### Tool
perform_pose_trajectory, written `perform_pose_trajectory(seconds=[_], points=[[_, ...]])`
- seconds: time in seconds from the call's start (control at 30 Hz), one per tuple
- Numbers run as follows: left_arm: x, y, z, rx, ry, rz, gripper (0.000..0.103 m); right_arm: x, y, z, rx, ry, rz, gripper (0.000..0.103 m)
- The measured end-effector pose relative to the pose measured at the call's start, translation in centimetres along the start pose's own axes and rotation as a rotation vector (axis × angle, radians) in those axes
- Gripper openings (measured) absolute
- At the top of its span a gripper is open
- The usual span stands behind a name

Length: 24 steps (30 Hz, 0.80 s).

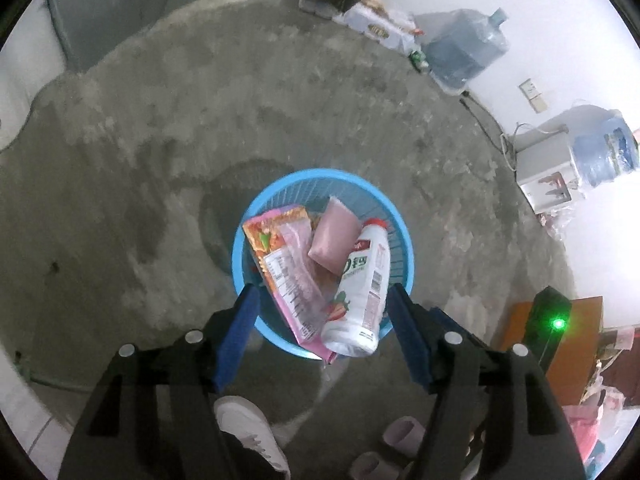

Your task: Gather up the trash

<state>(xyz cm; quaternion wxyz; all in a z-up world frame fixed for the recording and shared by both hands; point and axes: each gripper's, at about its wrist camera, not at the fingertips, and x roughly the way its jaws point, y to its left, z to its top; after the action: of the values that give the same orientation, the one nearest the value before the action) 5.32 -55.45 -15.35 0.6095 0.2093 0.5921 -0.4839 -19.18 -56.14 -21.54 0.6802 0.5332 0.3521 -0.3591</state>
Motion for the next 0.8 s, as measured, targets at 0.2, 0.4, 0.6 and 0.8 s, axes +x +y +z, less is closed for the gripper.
perform_pose_trajectory(seconds=[0.2, 0.4, 0.6, 0.8], points=[[-7.9, -1.1, -2.4, 0.084, -0.14, -0.043, 0.07, -4.4, 4.0, -2.1, -0.064, -0.092, -0.015, 0.068], [-19.8, 0.8, -8.6, 0.093, -0.467, 0.036, 0.097, -10.1, 11.8, -6.5, -0.264, -0.182, 0.001, 0.08], [-27.9, 5.0, -16.9, 0.003, -0.608, 0.176, 0.097, -14.9, 19.6, -12.2, -0.518, -0.294, 0.026, 0.095], [-32.6, 8.3, -26.0, -0.149, -0.706, 0.377, 0.097, -17.7, 24.5, -17.3, -0.71, -0.371, 0.044, 0.095]])
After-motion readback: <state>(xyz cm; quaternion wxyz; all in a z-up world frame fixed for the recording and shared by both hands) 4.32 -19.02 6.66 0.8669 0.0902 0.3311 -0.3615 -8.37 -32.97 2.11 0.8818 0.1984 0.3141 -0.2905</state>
